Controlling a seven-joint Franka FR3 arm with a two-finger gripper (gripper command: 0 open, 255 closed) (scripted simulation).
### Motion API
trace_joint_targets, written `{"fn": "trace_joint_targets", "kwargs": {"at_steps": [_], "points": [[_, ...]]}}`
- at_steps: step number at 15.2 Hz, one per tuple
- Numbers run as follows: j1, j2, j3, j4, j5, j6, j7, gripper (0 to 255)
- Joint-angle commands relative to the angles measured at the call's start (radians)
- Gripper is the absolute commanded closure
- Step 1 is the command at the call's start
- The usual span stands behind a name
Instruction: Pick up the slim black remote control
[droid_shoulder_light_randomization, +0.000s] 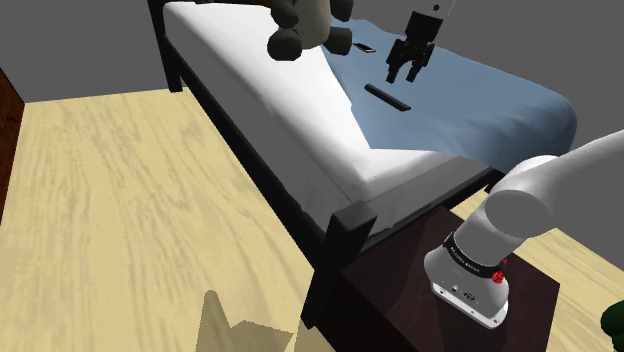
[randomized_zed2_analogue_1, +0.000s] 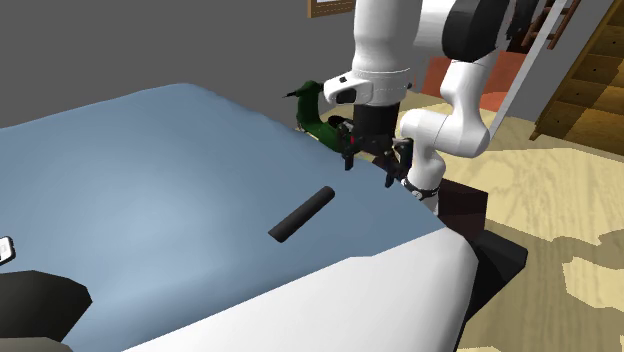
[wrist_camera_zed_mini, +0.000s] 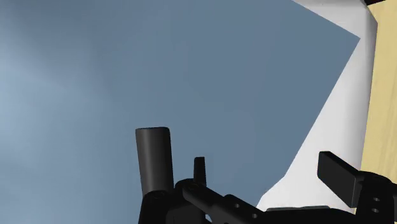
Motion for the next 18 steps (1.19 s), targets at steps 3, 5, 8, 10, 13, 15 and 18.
{"fn": "trace_joint_targets", "kwargs": {"at_steps": [3, 5, 8, 10, 13, 15, 18], "points": [[-0.024, 0.111, -0.059, 0.040, -0.003, 0.063, -0.051, 0], [-0.034, 0.171, -0.087, 0.070, 0.002, 0.088, -0.078, 0], [-0.050, 0.266, -0.128, 0.124, 0.017, 0.119, -0.119, 0], [-0.057, 0.302, -0.143, 0.146, 0.026, 0.130, -0.135, 0], [-0.057, 0.310, -0.144, 0.114, 0.028, 0.170, -0.139, 0], [-0.057, 0.317, -0.145, 0.093, 0.030, 0.197, -0.143, 0], [-0.057, 0.326, -0.147, 0.067, 0.033, 0.231, -0.147, 0]]}}
